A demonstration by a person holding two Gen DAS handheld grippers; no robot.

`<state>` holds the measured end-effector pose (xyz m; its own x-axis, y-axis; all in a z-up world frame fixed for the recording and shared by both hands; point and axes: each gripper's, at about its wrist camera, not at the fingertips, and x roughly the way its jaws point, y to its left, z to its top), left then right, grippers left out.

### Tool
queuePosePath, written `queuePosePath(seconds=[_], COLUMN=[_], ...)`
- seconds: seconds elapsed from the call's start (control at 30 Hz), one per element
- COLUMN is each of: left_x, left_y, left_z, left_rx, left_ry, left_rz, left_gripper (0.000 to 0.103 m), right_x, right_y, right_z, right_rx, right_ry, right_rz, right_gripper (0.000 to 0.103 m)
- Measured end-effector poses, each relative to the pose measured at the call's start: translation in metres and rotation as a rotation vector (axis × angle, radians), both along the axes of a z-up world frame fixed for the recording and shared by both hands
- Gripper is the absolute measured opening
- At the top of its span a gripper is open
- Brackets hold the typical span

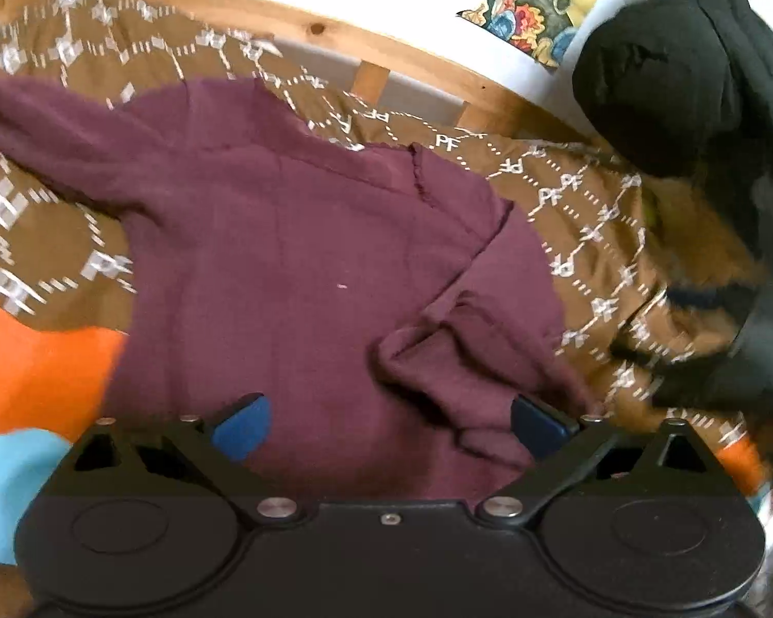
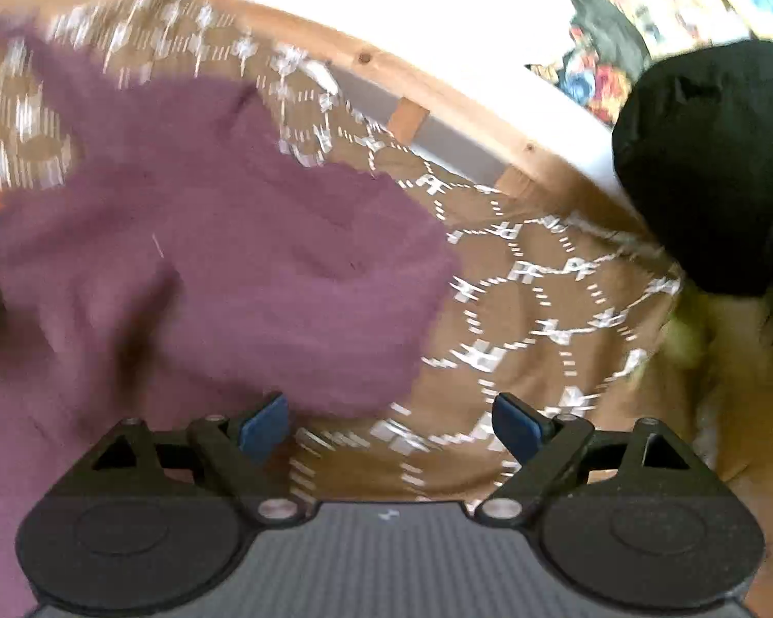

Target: Fold small clothes

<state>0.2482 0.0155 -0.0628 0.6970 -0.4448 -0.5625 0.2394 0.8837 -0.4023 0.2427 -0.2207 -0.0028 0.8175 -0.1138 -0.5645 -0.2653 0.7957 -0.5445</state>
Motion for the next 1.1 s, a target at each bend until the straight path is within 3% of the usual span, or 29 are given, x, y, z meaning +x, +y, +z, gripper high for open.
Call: queuePosePath(seconds=[0.17,0.27,0.33,0.37,0.4,0.43,0.47,0.5,0.6,0.7,0.77,0.87,0.93,0.97,1.03,1.07,1.1], left_x=[0.023,0.033,0.04,0.043,0.046,0.048,0.05,0.051,0.057,0.068,0.077,0.085,0.089,0.09,0.094,0.094,0.092], left_y=[-0.004,-0.008,-0.013,-0.015,-0.019,-0.021,-0.024,-0.025,-0.03,-0.029,-0.031,-0.039,-0.041,-0.041,-0.035,-0.031,-0.025], left_z=[-0.015,-0.02,-0.022,-0.022,-0.021,-0.018,-0.013,-0.007,0.025,0.052,0.061,0.051,0.035,0.027,0.019,0.018,0.017], left_rx=[-0.124,-0.184,-0.2,-0.197,-0.194,-0.192,-0.186,-0.177,-0.119,-0.019,0.061,0.188,0.223,0.229,0.239,0.238,0.235], left_ry=[0.05,0.085,0.119,0.14,0.167,0.182,0.188,0.186,0.196,0.263,0.298,0.325,0.362,0.385,0.387,0.375,0.358], left_rz=[-0.041,-0.088,-0.118,-0.126,-0.136,-0.139,-0.137,-0.145,-0.197,-0.26,-0.337,-0.352,-0.346,-0.33,-0.274,-0.252,-0.228], left_gripper=[0.077,0.057,0.033,0.026,0.012,0.005,0.004,0.003,0.003,0.003,0.003,0.003,0.01,0.012,0.033,0.04,0.055], right_x=[0.007,0.02,0.029,0.032,0.036,0.04,0.043,0.045,0.037,0.031,0.031,0.029,0.026,0.023,0.015,0.014,0.012], right_y=[-0.005,0.005,0.009,0.008,0.009,0.008,0.006,0.003,-0.015,-0.041,-0.056,-0.059,-0.054,-0.053,-0.057,-0.061,-0.068], right_z=[-0.035,-0.054,-0.061,-0.066,-0.066,-0.065,-0.063,-0.059,-0.035,-0.012,-0.009,-0.026,-0.037,-0.04,-0.042,-0.039,-0.034], right_rx=[-0.075,-0.119,-0.136,-0.129,-0.119,-0.104,-0.083,-0.056,0.041,0.111,0.144,0.111,0.081,0.082,0.108,0.133,0.175], right_ry=[-0.063,-0.052,-0.055,-0.06,-0.061,-0.057,-0.051,-0.054,-0.147,-0.236,-0.215,-0.152,-0.11,-0.09,-0.062,-0.047,-0.035], right_rz=[0.163,0.217,0.231,0.231,0.224,0.215,0.205,0.192,0.142,0.058,0.047,0.056,0.062,0.06,0.06,0.054,0.052], right_gripper=[0.086,0.085,0.085,0.079,0.068,0.058,0.025,0.007,0.007,0.007,0.007,0.007,0.009,0.017,0.034,0.051,0.062])
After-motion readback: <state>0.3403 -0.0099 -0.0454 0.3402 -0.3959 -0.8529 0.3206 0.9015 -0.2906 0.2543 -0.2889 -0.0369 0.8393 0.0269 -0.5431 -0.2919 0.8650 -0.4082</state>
